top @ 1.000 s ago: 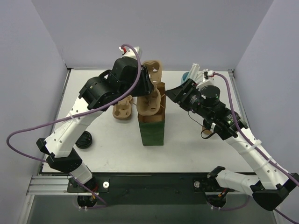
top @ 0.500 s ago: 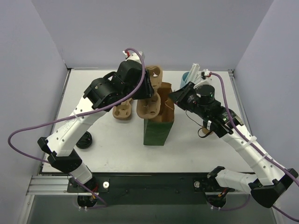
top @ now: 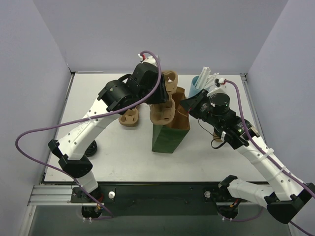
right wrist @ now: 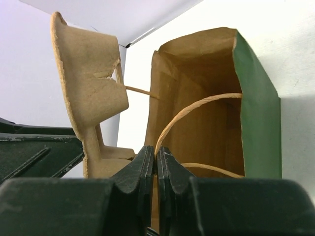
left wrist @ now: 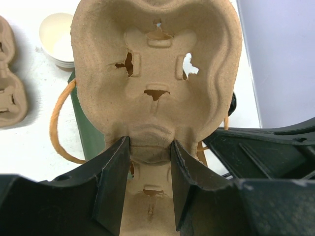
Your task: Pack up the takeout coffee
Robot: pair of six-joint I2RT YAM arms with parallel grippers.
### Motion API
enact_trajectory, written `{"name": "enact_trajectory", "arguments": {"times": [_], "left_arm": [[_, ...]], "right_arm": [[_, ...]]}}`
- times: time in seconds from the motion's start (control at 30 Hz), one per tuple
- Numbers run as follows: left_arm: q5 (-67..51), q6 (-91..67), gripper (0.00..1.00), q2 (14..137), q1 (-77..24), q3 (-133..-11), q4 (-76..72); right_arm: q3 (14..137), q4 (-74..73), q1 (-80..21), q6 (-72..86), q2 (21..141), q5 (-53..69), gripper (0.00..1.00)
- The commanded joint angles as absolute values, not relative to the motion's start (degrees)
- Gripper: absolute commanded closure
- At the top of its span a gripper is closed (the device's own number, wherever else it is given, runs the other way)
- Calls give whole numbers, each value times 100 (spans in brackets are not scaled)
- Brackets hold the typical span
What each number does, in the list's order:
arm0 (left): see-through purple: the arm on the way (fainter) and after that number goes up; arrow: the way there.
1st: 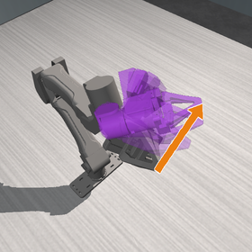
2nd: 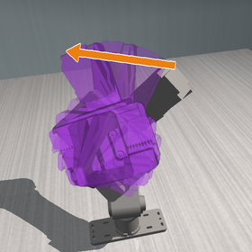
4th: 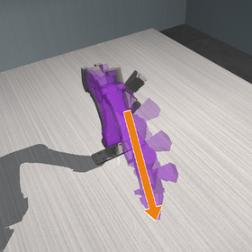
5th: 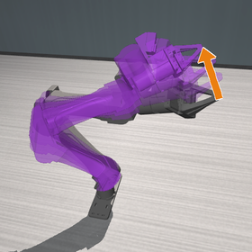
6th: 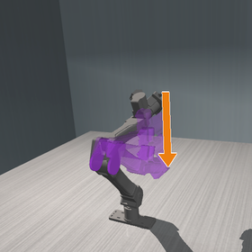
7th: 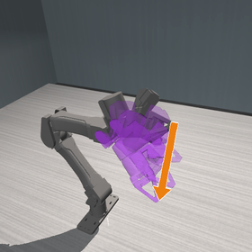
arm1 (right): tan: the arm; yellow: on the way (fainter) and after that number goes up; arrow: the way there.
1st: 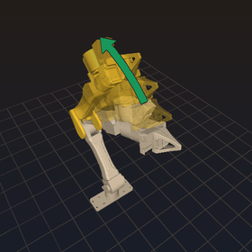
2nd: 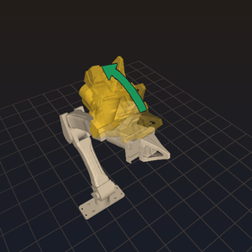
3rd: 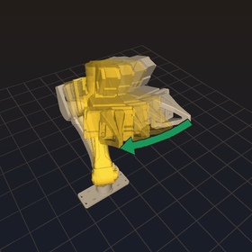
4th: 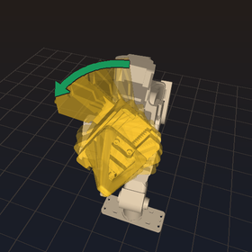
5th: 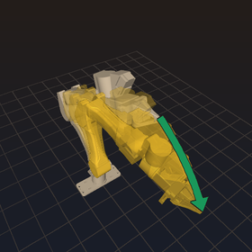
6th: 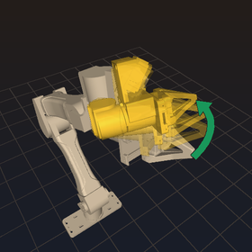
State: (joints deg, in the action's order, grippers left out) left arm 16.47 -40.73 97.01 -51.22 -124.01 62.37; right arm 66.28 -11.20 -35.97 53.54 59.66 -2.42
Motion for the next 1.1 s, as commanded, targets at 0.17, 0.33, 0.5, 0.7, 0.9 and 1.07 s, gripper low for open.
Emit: {"name": "enact_trajectory", "arguments": {"times": [0.17, 0.33, 0.5, 0.7, 0.9, 1.07], "left_arm": [[1916, -4087, 76, 9879, -5159, -13209, 6372], [2039, -4069, 76, 10019, -5159, -13368, 6574], [1549, -3710, 76, 10116, -5159, -13377, 6311], [1134, -3288, 76, 10265, -5159, -13500, 6240], [993, -2997, 76, 10301, -5159, -13377, 6241], [949, -2865, 76, 10283, -5159, -13166, 6161]], "right_arm": [[6435, -554, -3560, 5449, 5590, 193, 100], [6179, -141, -3551, 5537, 5414, 404, 100], [5925, -44, -3542, 5520, 5300, 457, 100], [5757, 123, -3516, 5467, 5203, 466, 100], [5722, 114, -3498, 5362, 5133, 457, 100], [5660, 141, -3498, 5072, 5002, 545, 100]]}}
